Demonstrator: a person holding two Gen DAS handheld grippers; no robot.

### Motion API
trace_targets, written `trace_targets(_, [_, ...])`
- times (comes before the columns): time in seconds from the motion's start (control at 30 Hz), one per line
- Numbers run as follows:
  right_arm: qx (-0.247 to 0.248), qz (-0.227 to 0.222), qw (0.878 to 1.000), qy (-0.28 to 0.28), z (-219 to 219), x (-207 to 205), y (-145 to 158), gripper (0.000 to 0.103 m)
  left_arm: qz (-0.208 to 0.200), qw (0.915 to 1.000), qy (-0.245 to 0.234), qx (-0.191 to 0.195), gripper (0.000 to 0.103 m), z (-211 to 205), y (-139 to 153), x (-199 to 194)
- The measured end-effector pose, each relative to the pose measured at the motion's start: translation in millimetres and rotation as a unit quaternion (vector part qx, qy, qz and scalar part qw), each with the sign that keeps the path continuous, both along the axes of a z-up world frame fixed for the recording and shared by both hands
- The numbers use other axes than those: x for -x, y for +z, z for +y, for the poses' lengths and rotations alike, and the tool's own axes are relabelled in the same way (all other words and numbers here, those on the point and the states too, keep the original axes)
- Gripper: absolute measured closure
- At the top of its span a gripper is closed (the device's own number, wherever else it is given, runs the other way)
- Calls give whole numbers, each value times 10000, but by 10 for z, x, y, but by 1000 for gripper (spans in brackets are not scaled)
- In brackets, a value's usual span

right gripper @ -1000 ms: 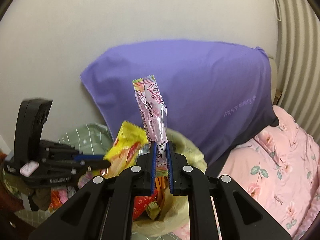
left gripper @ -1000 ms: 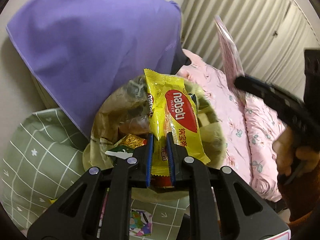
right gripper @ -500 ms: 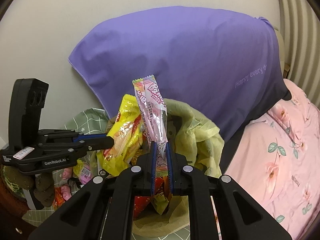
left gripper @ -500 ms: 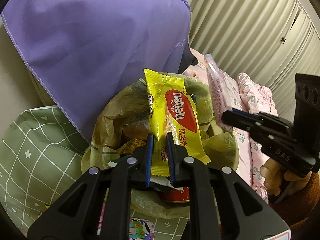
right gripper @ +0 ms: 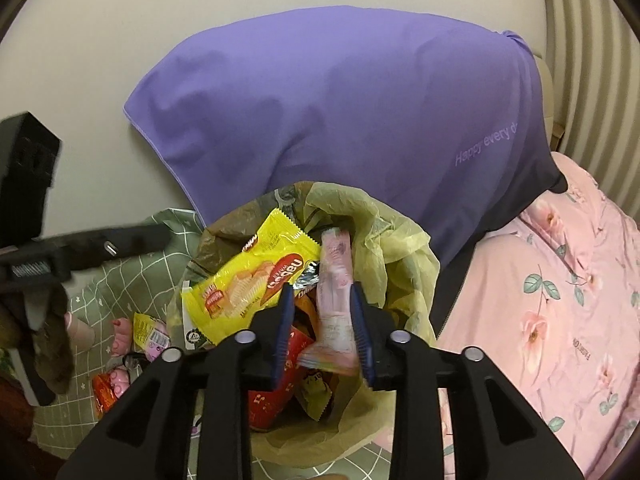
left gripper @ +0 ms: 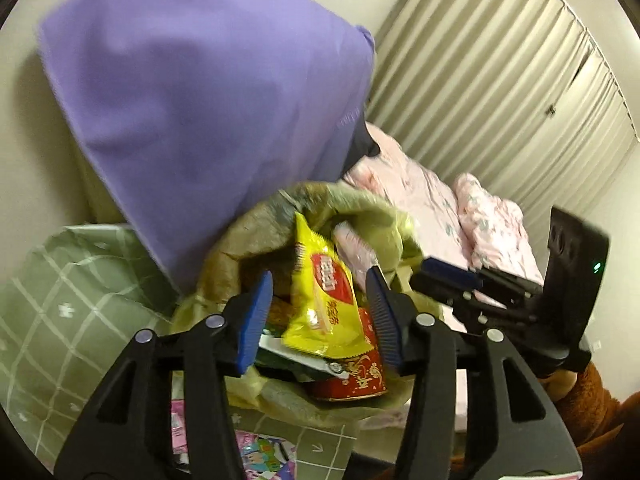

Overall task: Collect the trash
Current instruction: 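Open both tools to drop the wafer pack and candy stick into the bag, then move both tools back toward the remaining snack pile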

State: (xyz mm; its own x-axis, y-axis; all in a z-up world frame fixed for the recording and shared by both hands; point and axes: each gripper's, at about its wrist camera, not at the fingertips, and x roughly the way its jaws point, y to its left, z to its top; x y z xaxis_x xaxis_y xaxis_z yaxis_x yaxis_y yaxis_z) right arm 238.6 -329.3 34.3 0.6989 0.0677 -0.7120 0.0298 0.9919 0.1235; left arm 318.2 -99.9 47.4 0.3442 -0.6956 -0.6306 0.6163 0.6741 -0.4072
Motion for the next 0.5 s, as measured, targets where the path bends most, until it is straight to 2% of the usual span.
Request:
trace_targets(0.1, [49, -126, 9999, -3, 51, 85, 58, 73, -307, 9990, 318, 51, 48, 243, 149, 121])
trace_targets(0.3, [116, -605, 9975, 342, 309, 277, 195, 73, -900, 9901, 1069, -157, 48, 833, 227, 505])
trace_targets(0.4, [21, -759, 9948, 677, 472, 355, 178, 73, -944, 9836, 1523, -193, 48, 1195, 183, 663])
trace_targets(0.5, [-121, -718, 9917, 1063, 670, 410, 90, 73, -821, 9771, 1949, -251, 47, 1520, 58, 827])
